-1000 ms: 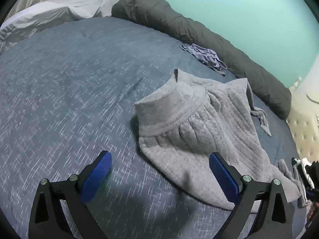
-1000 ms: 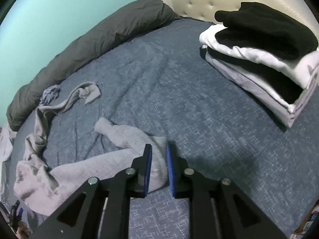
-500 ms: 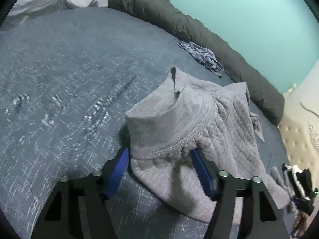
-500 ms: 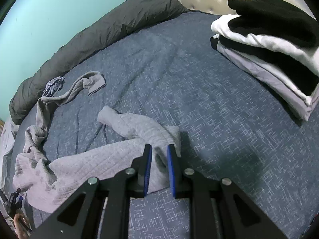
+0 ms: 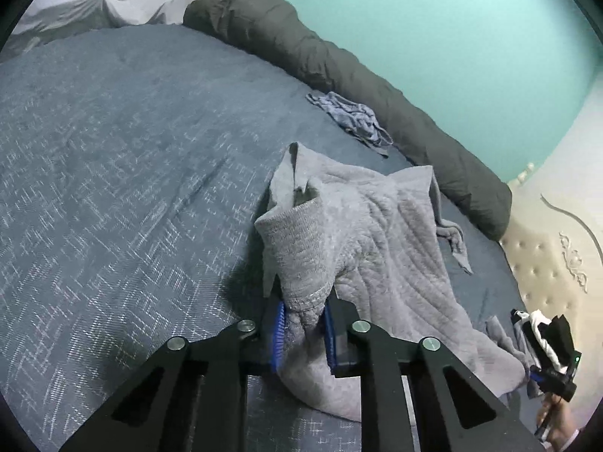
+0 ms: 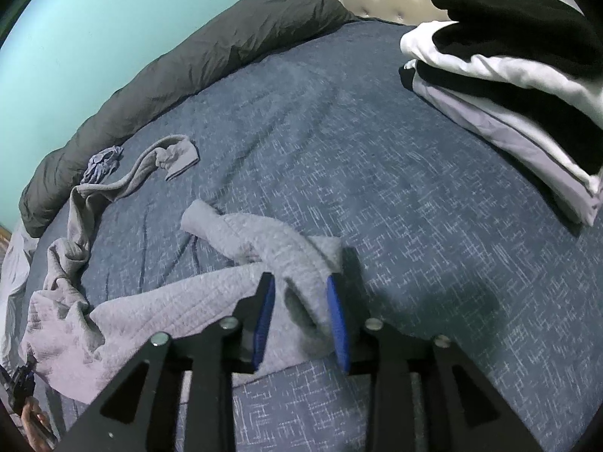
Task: Fold clothes
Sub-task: 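Grasp the sweatshirt collar with the left tool while the right tool holds the sleeve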
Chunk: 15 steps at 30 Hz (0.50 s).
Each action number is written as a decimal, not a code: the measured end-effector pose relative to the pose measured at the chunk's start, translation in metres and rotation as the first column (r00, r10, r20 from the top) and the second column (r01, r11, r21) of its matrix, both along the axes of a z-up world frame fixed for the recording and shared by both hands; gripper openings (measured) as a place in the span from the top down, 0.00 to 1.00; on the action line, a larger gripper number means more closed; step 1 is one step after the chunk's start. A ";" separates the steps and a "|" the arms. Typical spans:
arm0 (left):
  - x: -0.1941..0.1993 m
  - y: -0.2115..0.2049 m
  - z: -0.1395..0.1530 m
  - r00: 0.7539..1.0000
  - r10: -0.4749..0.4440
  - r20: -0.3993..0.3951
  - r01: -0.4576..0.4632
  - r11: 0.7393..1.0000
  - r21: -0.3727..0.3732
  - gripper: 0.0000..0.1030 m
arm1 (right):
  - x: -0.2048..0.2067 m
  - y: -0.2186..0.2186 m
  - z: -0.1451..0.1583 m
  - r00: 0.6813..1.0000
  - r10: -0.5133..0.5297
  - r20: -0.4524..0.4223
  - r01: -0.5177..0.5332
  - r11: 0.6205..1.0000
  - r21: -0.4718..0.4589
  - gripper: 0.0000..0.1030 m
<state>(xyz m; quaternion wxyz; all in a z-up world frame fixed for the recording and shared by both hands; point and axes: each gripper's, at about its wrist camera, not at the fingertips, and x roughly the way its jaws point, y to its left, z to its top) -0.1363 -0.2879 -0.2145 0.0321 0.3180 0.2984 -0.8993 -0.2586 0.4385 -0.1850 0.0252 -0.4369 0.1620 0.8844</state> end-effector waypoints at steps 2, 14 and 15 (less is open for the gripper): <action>0.004 0.000 0.007 1.000 0.002 -0.011 -0.002 1.000 -0.017 0.86 | -0.004 0.004 0.003 1.000 0.004 -0.022 -0.003 1.000 0.015 0.68; 0.020 -0.009 0.010 1.000 0.015 -0.011 -0.015 1.000 -0.021 0.87 | -0.096 -0.067 -0.002 0.955 0.279 0.098 -0.293 0.937 0.191 0.48; 0.020 -0.008 0.009 1.000 0.015 -0.008 -0.015 1.000 -0.025 0.87 | -0.101 -0.078 -0.008 0.945 0.300 0.127 -0.322 0.920 0.224 0.48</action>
